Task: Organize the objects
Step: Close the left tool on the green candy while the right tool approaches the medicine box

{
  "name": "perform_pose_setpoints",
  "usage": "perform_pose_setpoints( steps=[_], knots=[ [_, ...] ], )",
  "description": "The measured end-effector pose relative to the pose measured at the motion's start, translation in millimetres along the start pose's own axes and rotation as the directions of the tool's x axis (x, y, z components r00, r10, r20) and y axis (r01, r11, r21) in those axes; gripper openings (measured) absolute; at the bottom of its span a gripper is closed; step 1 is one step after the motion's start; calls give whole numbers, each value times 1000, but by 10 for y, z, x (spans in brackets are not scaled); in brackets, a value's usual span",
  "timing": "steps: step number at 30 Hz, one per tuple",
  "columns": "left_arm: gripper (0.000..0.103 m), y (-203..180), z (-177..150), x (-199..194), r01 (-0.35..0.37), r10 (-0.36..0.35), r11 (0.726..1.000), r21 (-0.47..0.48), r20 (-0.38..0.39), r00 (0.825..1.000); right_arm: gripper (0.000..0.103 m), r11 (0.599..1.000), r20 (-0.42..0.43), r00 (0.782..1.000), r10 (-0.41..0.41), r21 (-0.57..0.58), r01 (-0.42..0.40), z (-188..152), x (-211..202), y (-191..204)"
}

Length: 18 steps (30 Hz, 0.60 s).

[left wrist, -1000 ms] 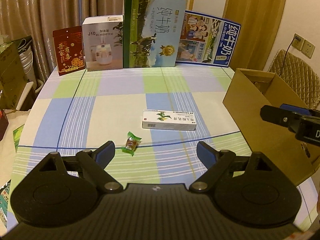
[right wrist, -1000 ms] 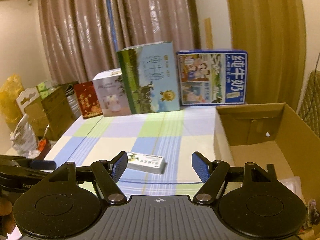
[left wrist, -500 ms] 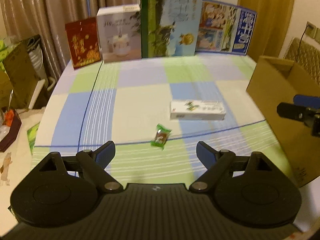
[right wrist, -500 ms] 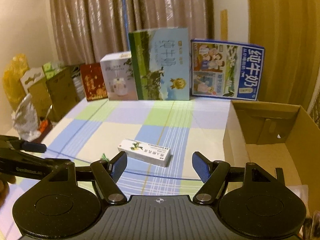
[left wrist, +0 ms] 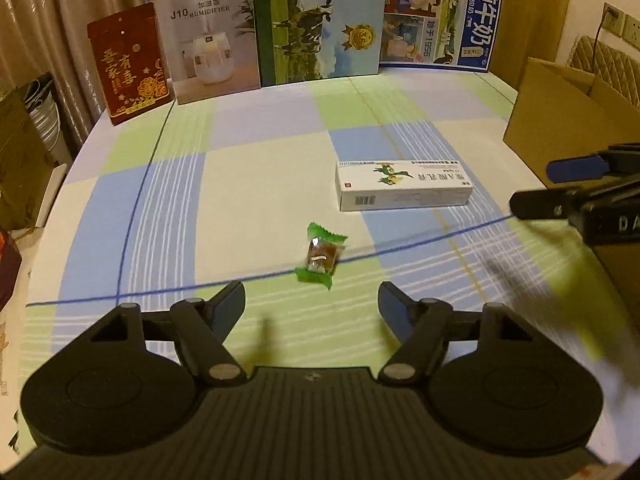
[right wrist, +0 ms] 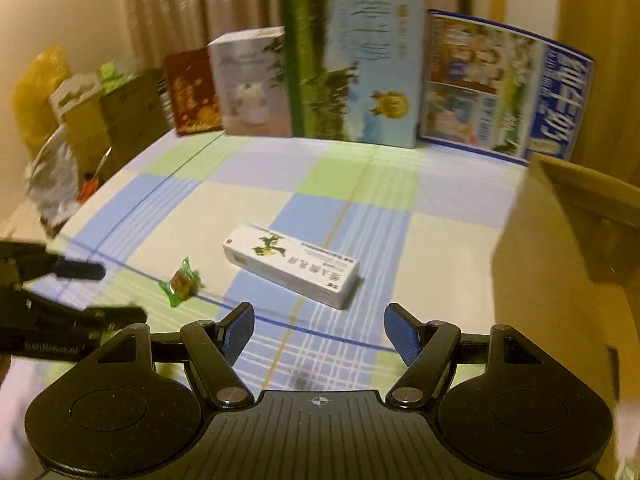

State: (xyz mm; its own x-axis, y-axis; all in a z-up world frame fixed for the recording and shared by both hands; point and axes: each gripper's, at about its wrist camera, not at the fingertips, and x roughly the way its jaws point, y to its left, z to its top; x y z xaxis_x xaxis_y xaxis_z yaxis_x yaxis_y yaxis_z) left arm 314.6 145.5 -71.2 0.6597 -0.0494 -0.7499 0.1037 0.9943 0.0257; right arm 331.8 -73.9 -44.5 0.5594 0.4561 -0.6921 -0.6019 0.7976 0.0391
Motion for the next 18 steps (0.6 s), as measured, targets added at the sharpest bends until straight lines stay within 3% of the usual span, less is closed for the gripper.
perform_pose_setpoints(
  steps=[6, 15, 18],
  knots=[
    [62, 45, -11, 235, -3, 3, 1000, 7, 8, 1000, 69, 988, -16, 1000, -17, -155, 14, -3, 401, 21],
    [47, 138, 58, 442, -3, 4, 1000, -19, 18, 1000, 69, 963, -28, 999, -43, -266, 34, 71, 852, -37],
    [46, 98, 87, 500, 9, -9, 1000, -4, 18, 1000, 69, 963, -18, 999, -41, -269, 35, 91, 947, -54]
  ],
)
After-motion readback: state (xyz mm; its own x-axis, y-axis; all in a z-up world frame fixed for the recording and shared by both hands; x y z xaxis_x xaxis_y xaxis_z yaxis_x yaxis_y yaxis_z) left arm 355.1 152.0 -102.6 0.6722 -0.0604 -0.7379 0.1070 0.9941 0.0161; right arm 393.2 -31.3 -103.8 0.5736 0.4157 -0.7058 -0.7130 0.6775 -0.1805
